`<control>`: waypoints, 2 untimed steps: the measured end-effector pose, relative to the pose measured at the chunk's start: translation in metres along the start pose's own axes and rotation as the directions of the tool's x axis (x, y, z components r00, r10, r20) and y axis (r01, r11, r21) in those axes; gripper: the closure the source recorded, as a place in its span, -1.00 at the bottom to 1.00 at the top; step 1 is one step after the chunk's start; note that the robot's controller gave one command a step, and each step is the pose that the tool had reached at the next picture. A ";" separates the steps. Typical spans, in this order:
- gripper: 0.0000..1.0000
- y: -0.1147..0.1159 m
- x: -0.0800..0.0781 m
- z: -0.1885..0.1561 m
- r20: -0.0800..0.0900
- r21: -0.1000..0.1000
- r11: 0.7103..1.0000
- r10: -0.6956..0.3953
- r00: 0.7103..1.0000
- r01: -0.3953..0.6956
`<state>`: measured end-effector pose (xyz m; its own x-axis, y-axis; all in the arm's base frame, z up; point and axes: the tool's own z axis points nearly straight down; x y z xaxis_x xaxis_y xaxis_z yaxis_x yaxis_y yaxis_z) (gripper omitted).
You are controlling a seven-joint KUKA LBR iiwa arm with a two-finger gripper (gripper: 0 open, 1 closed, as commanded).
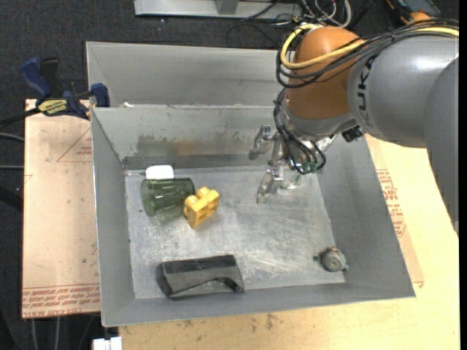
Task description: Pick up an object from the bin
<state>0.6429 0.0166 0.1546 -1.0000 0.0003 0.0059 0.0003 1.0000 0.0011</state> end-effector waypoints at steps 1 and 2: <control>-1.00 0.000 -0.002 -0.005 0.008 0.000 1.000 0.000 1.000 0.000; 1.00 0.103 0.036 0.077 0.013 0.001 0.999 0.035 0.999 -0.035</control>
Offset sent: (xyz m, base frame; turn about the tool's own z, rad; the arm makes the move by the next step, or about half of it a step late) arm -0.0413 0.1035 -0.0846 0.0351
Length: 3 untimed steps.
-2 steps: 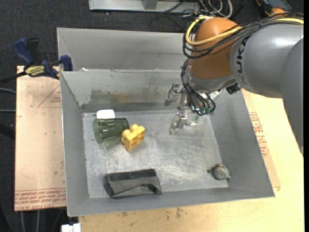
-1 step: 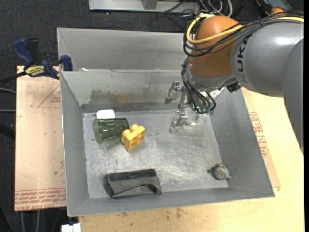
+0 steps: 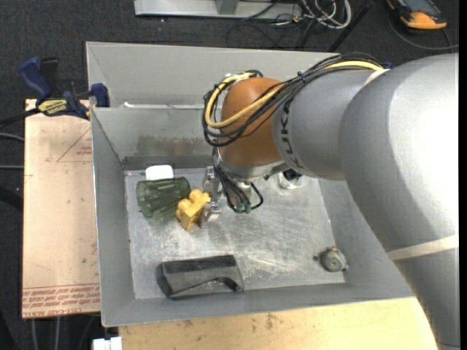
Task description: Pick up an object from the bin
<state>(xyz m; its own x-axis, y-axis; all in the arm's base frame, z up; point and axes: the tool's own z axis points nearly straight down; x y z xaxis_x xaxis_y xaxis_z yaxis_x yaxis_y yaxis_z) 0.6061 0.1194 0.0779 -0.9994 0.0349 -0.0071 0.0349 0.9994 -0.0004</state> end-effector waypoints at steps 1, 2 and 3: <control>1.00 0.000 0.000 0.000 0.000 0.000 1.000 0.000 1.000 0.000; 1.00 0.022 -0.022 0.001 -0.011 0.006 1.000 -0.003 1.000 0.003; 1.00 0.009 0.005 -0.154 0.001 -0.003 1.000 -0.005 1.000 0.005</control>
Offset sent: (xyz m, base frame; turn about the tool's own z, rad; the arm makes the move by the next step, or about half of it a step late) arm 0.0316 0.0376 -0.0079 -0.0041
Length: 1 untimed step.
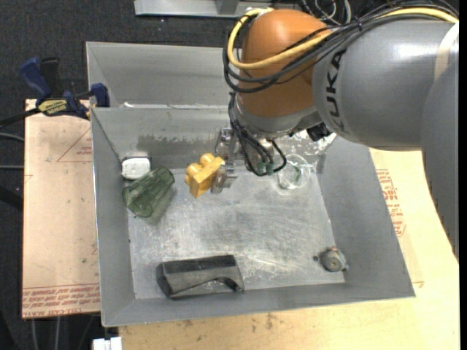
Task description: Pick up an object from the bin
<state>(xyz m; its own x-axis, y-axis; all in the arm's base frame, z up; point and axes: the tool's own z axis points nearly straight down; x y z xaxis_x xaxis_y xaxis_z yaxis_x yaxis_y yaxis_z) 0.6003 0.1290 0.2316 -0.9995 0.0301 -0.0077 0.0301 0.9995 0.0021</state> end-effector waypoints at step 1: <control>1.00 0.000 0.001 0.002 -0.003 0.001 1.000 0.000 1.000 0.000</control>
Offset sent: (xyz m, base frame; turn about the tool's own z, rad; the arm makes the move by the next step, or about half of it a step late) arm -0.0379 -0.0166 0.1404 -0.1051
